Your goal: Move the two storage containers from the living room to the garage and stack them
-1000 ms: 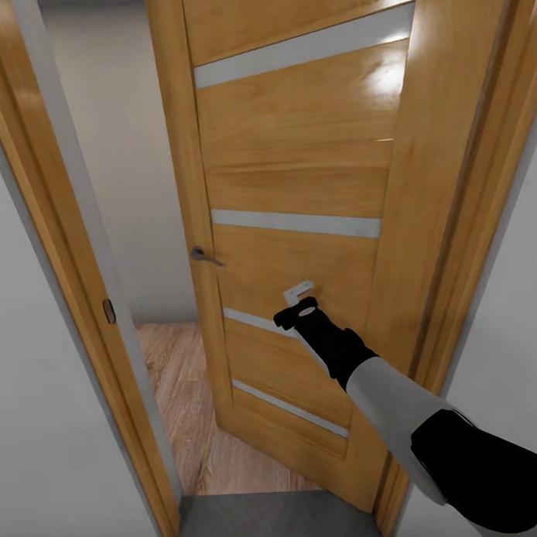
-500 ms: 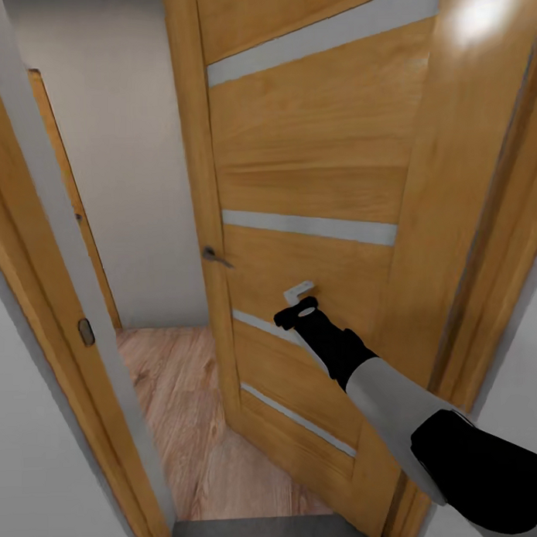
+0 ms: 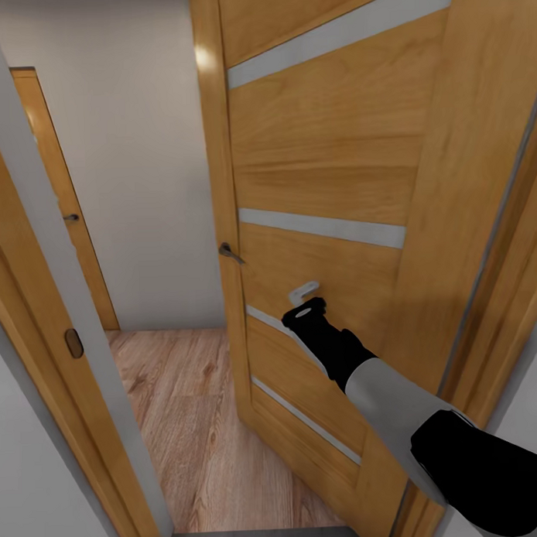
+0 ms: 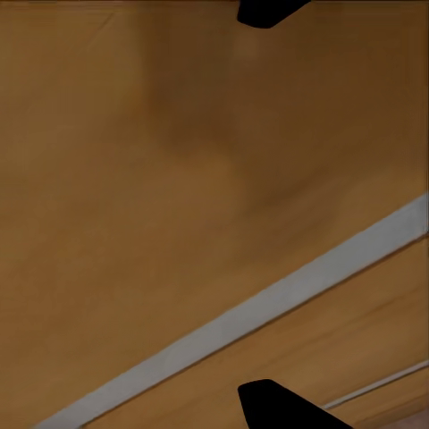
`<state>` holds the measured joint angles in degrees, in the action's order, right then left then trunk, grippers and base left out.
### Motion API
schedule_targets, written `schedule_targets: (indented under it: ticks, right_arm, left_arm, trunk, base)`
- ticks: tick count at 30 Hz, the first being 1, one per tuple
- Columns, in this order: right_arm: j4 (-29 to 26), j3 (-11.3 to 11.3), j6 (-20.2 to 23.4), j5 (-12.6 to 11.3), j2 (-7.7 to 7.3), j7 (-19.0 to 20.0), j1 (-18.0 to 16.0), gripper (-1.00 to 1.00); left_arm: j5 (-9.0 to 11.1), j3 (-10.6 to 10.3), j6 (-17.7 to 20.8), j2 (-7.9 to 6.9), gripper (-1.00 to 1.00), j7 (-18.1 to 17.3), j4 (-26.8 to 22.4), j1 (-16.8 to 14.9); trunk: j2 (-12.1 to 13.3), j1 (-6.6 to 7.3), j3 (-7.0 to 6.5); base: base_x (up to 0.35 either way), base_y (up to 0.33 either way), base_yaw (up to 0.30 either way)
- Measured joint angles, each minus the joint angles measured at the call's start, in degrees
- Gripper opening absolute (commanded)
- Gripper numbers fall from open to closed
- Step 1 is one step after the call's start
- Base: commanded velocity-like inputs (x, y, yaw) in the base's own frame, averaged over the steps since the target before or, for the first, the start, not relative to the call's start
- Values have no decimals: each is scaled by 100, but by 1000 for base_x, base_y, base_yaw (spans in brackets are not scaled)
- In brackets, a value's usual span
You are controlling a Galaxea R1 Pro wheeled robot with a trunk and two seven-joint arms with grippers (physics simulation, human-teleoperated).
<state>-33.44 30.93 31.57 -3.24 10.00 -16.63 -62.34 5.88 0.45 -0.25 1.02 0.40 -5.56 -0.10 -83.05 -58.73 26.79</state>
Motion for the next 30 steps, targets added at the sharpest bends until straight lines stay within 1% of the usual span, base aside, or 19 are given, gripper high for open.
schedule_targets:
  ticks: [8, 17, 19, 20, 21, 22, 23, 24, 30]
  right_arm:
    - [28, 39, 102, 1, 0, -127, -11, 100]
    - [53, 43, 100, 9, 0, -268, -16, 100]
    - [44, 36, 101, -14, 0, -315, -15, 100]
    - [13, 23, 106, -52, 0, -342, -11, 100]
    - [-57, 15, 108, -117, 0, -451, -8, 100]
    - [-125, 13, 131, -58, 0, -489, -8, 100]
    - [-218, 23, 170, 68, 0, -506, -13, 100]
    - [-294, 23, 185, 90, 0, -489, -13, 100]
    - [-399, 16, 191, 72, 0, -392, -9, 100]
  left_arm:
    - [-1, 5, 0, 2, 100, 0, 0, 0]
    - [2, 5, 0, 2, 100, 0, 0, 0]
    - [2, 6, 0, 2, 100, 0, 0, 0]
    - [2, 6, 0, 2, 100, 0, -1, 0]
    - [2, 6, 0, 2, 100, 2, -4, 0]
    - [3, 7, 1, 2, 100, 4, -4, 1]
    - [3, 7, 1, 2, 100, 6, -8, 2]
    - [3, 7, 1, 4, 100, 12, -10, 2]
    - [-1, 7, 1, 18, 100, 23, -12, 2]
  trunk:
    - [0, 0, 0]
    - [0, 0, 0]
    - [0, 0, 0]
    - [1, 0, 1]
    - [0, 0, 2]
    - [0, 0, 1]
    - [0, 0, 0]
    - [1, 0, 0]
    - [1, 0, 0]
  base:
    - [0, 0, 0]
    - [0, 0, 0]
    - [0, 0, 0]
    - [0, 0, 0]
    - [0, 0, 0]
    - [0, 0, 0]
    - [0, 0, 0]
    - [0, 0, 0]
    - [13, 0, 0]
